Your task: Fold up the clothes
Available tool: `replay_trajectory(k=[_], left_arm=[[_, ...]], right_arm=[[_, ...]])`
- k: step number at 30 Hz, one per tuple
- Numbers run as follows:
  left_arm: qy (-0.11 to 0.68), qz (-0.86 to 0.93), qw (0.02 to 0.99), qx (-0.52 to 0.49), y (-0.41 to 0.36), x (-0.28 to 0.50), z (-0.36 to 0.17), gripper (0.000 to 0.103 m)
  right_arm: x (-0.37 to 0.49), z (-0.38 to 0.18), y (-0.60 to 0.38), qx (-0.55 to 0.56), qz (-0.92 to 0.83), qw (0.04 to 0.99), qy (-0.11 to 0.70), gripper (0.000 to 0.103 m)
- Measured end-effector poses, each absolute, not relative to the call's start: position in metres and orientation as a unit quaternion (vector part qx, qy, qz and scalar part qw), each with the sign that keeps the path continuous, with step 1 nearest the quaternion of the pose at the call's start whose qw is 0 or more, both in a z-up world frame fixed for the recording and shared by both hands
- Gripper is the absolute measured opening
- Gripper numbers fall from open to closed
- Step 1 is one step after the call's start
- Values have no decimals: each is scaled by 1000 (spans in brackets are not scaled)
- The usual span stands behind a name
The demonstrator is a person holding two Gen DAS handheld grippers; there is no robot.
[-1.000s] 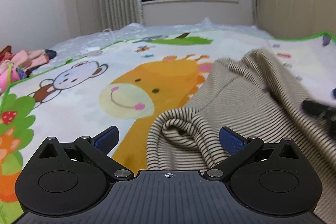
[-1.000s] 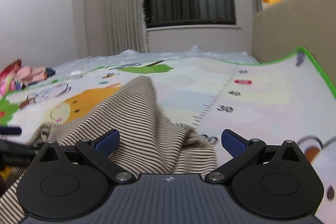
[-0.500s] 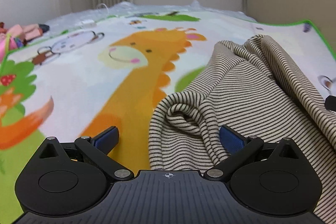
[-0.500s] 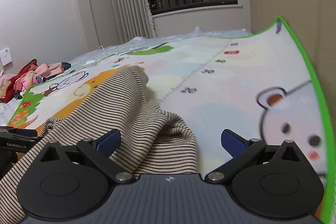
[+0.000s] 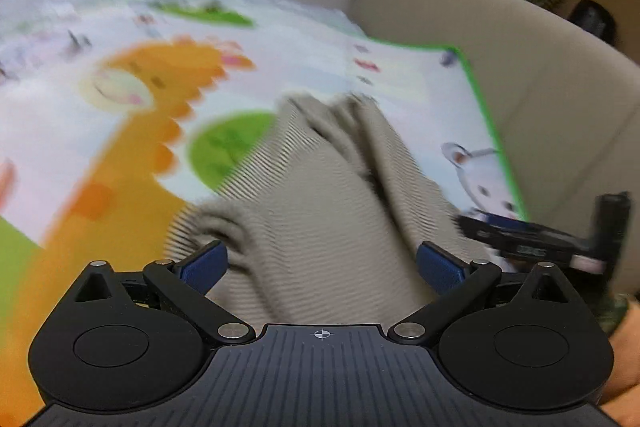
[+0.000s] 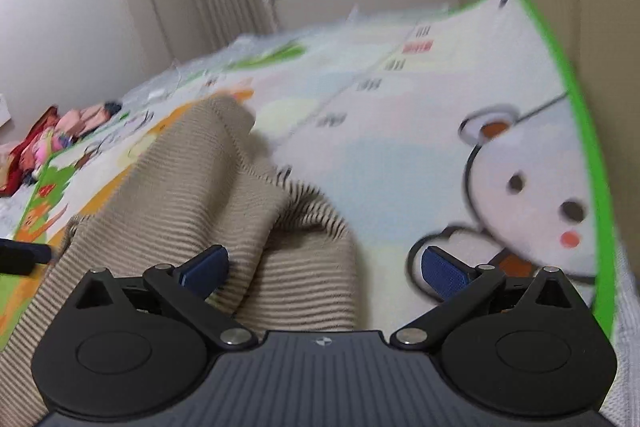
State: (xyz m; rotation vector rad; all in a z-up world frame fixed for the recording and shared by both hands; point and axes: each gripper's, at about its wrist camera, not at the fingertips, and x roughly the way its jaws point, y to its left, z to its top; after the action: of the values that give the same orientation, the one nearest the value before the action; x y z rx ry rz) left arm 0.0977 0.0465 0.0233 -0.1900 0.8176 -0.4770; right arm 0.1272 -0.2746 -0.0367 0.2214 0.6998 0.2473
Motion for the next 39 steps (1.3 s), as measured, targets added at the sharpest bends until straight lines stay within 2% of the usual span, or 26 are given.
replay_trajectory(k=[2,4,8,14,19,22,24,25,26,27,29,32,36,39], left_arm=[[423,-225,874,-84,34,104,11,84],[458,-202,863,-67,23,107,-5,81],[452,-194,870,-34,18,98,-4,82],[461,-194,865,-41,31,90,-1,83],[476,-234,840,-117,42,86,-4,86],[487,-266,815,-166,44,85,-11,93],[483,-286,807,-187,39,87,-13,90],[478,-294,805,-194,37,89,-12,77],[473,-298,806,-196,34,92,-11,65],[469,-298,808,-196,32,96,-9,59],[453,-294,815,-209,36,108,-3,12],[412,-279,834,-239,54,127,16,13],[316,-235,883,-256,102,143,64,11],[232,-166,921,-264,146,154,94,8]], right_arm=[[133,-38,-275,112,128,918,358,103],[135,-38,-275,108,131,916,364,103],[135,-38,-266,74,131,916,371,103],[137,-35,-249,21,130,914,384,103],[110,-8,-249,-8,74,949,307,102],[79,20,-247,-45,51,971,228,94],[65,35,-249,-32,64,974,217,82],[62,40,-248,-23,73,973,219,75],[59,44,-247,-14,85,971,225,62],[57,47,-246,-7,95,969,229,52],[54,54,-239,-9,109,968,227,51],[59,64,-220,-13,139,962,233,51],[74,62,-178,-7,181,950,255,64],[91,50,-145,-8,178,947,268,64]])
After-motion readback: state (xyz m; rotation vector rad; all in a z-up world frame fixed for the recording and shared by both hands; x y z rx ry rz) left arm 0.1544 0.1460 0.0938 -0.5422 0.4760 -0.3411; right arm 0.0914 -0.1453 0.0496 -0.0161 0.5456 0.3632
